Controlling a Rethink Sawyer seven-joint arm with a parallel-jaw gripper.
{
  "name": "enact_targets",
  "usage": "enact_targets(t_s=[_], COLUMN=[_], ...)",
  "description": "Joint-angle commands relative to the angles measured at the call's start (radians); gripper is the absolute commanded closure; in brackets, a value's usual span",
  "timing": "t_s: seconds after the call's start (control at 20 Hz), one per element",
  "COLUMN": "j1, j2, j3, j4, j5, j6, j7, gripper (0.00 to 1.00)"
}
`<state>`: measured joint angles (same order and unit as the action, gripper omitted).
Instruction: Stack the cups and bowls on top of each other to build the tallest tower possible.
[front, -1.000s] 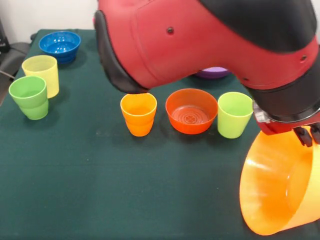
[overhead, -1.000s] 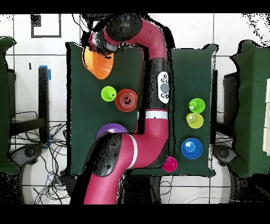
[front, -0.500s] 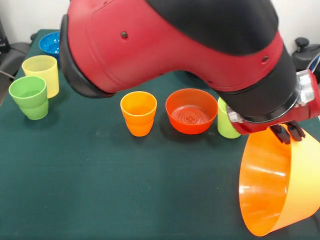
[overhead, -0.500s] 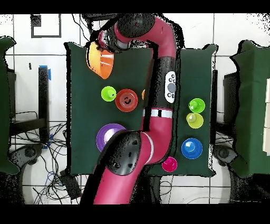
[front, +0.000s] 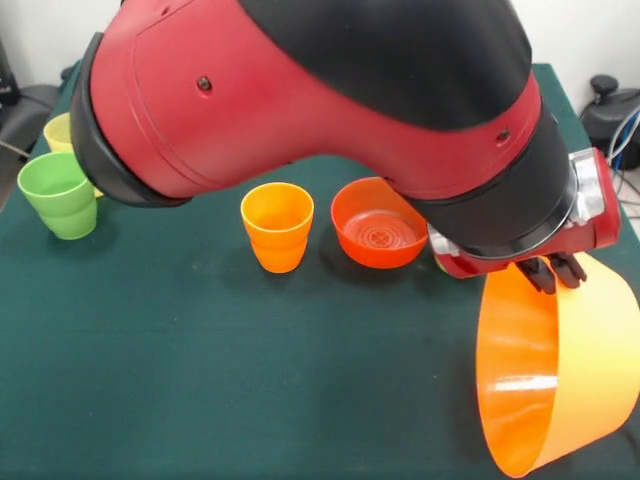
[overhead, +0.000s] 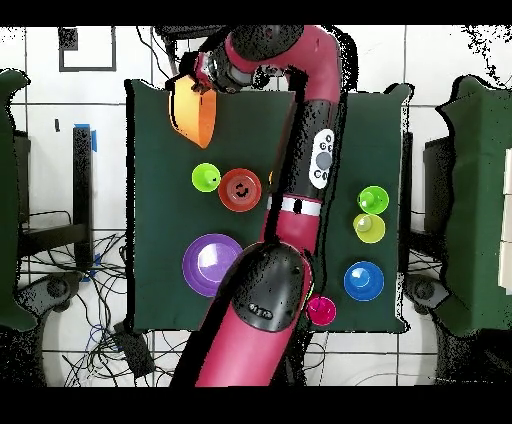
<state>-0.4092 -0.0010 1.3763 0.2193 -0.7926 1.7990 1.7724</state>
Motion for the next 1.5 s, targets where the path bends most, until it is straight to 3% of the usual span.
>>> enact_targets(t_s=[0.05,0.15,0.35,0.8,1.2,1.5], j1=[-0.043,-0.055,-0.077,-0.118,-0.155,-0.167], j2=[0.059,0.064,0.075,0.097,0.121,0.133], j3=[0.387,0.478,0.612,0.857,1.007,1.034], j4=[-0.089,-0.109,-0.134,-0.176,-0.197,-0.191], j5=[-0.445,-0.565,-0.736,-1.046,-1.234,-1.28], j6=[0.158,0.172,0.186,0.202,0.235,0.271], j7=[-0.207,-0.262,-0.365,-0.549,-0.676,-0.687], gripper=[1.0,1.0,1.0,1.0,1.0,1.0])
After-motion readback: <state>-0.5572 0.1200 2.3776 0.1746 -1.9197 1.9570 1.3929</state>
